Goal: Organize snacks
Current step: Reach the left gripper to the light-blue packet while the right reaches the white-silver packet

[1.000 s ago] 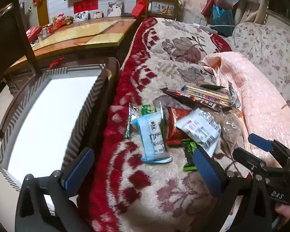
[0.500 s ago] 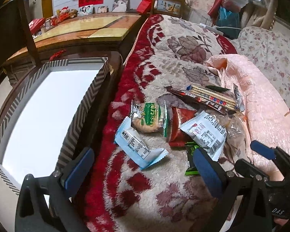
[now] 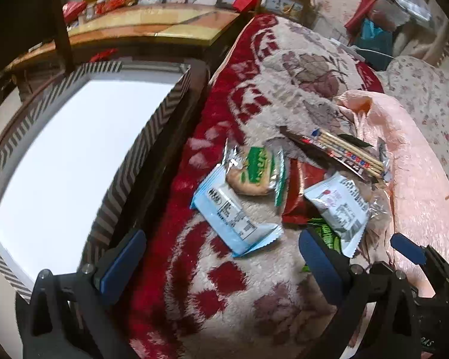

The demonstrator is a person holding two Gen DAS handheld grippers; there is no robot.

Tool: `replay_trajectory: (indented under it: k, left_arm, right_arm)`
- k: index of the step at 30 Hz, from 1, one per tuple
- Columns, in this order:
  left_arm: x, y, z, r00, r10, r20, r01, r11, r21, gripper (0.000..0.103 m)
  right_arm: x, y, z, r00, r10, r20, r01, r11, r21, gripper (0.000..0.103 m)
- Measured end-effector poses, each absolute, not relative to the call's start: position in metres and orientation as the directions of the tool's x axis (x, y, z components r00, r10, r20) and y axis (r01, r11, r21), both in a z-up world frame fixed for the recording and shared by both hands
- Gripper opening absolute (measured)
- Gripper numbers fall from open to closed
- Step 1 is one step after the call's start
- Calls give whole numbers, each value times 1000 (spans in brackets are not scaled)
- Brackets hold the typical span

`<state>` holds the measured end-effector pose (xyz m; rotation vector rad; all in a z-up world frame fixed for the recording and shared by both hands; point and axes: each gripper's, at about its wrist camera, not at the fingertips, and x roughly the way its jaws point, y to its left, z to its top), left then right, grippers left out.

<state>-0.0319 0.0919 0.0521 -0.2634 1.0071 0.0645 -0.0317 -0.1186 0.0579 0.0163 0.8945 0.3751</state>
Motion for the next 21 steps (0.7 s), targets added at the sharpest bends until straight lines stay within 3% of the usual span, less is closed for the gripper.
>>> replay_trajectory:
  k: [21]
  left_arm:
    - [4, 86, 34, 495, -78, -865, -224, 951, -214, 98]
  right_arm:
    - [-9, -109, 69, 571, 331, -751, -369, 921, 125, 79]
